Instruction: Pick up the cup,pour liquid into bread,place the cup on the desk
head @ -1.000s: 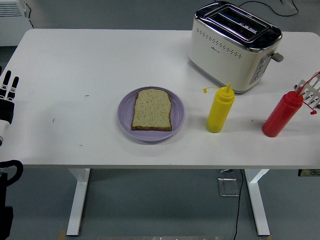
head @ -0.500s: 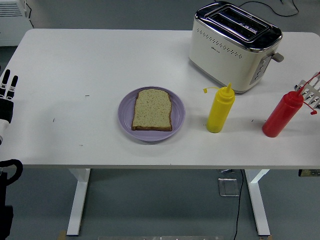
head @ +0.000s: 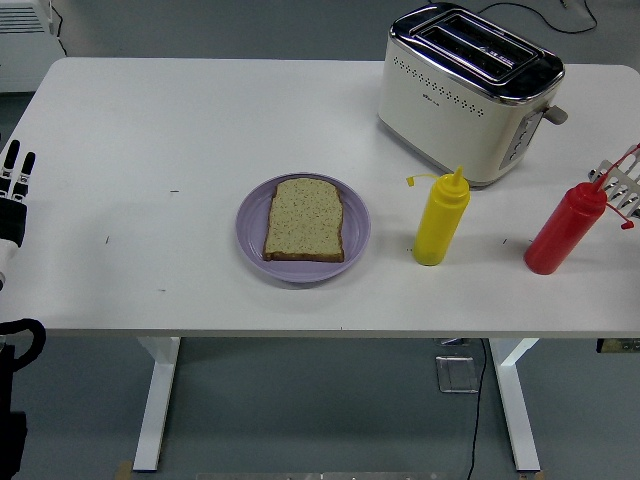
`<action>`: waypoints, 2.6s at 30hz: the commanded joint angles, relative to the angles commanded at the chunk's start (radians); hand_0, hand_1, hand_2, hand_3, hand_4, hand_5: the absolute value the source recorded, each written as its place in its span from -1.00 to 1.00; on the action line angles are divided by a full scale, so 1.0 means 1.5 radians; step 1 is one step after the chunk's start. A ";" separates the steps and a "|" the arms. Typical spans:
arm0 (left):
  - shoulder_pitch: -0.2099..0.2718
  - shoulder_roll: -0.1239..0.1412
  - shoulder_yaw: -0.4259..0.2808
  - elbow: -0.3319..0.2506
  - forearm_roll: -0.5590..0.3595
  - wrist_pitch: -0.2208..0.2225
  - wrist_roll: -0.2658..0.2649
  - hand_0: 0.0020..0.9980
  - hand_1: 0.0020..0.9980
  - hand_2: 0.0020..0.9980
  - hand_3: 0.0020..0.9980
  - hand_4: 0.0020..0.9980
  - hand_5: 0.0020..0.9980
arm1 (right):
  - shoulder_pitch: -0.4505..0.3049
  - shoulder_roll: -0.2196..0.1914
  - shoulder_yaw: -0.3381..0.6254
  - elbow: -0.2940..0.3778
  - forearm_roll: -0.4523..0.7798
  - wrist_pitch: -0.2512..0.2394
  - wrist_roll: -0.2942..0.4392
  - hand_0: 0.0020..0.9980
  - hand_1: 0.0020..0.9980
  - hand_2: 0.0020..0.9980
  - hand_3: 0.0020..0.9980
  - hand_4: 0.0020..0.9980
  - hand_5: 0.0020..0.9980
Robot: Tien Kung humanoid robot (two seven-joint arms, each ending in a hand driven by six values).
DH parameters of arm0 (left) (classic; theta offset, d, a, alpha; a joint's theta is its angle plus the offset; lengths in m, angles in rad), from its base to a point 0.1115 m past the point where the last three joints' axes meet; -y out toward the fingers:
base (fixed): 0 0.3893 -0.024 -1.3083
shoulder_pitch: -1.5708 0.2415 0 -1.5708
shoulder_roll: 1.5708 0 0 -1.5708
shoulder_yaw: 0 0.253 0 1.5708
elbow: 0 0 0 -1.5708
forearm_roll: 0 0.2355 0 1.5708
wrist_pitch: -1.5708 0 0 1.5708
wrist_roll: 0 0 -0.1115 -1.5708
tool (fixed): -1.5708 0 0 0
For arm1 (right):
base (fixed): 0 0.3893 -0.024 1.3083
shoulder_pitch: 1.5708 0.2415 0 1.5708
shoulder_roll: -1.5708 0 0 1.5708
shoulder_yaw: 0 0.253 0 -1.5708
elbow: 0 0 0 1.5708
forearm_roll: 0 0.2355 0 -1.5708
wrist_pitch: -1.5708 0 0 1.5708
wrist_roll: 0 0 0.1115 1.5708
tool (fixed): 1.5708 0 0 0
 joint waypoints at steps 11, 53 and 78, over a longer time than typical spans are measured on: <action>0.000 0.000 0.000 0.000 0.000 -0.001 0.000 0.57 0.48 0.48 0.40 0.03 1.00 | -0.002 0.003 0.002 -0.005 0.006 -0.003 0.003 0.58 0.45 0.48 0.52 0.18 0.44; 0.004 0.002 0.014 0.001 -0.001 -0.002 0.000 0.57 0.48 0.48 0.40 0.03 1.00 | -0.014 0.006 0.005 -0.013 0.010 -0.010 0.001 0.57 0.45 0.46 0.50 0.18 0.42; -0.002 0.000 0.007 0.001 -0.002 -0.002 0.000 0.57 0.48 0.48 0.40 0.03 1.00 | -0.007 0.008 0.014 -0.013 0.011 -0.011 0.001 0.56 0.44 0.45 0.50 0.18 0.38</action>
